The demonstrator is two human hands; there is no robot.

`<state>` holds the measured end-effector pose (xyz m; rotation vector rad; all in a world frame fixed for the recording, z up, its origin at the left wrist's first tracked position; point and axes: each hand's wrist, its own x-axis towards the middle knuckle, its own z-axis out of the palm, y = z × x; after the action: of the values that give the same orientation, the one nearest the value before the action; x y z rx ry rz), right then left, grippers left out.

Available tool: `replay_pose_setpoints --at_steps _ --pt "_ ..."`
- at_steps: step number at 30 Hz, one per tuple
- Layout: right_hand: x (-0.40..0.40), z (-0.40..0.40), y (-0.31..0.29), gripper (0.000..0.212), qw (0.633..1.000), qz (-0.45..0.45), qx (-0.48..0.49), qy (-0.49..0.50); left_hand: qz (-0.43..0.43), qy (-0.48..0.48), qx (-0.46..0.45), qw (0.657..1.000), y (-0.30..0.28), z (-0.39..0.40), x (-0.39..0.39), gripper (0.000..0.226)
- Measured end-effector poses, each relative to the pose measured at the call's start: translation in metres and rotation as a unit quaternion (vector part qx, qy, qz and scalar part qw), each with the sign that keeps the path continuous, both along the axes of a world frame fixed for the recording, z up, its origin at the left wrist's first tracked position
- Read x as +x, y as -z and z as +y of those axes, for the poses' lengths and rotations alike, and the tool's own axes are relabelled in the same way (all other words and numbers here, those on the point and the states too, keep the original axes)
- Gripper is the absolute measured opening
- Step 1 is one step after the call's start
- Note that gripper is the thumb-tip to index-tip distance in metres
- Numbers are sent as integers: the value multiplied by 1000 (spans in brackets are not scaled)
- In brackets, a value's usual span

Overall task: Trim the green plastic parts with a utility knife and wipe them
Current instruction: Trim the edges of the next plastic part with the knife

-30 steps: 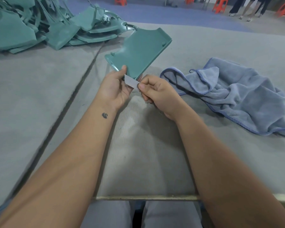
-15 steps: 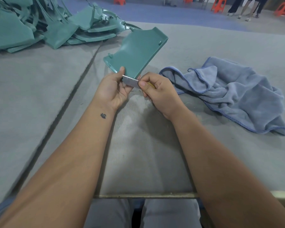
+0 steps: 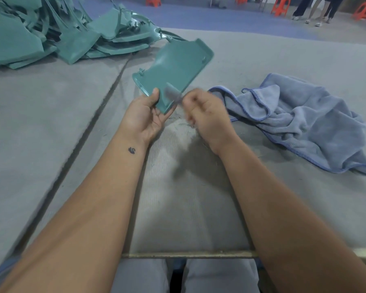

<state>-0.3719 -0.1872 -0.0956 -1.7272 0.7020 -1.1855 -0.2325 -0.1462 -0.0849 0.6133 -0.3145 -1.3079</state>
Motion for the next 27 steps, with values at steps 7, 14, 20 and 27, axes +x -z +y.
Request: replay_pose_setpoints --at_steps 7,14,20,27 --pt "-14 -16 -2 18 987 -141 62 55 -15 -18 22 999 0 -1 0 26" --pt "-10 -1 -8 22 998 -16 30 -55 -17 -5 4 1000 0 -3 0 28" --pt "-4 1 -3 21 992 84 17 -94 -5 0 13 1000 -2 -1 0 26" --pt "-10 -9 -4 20 992 -109 70 10 -65 -3 43 997 -2 -1 -1 38"
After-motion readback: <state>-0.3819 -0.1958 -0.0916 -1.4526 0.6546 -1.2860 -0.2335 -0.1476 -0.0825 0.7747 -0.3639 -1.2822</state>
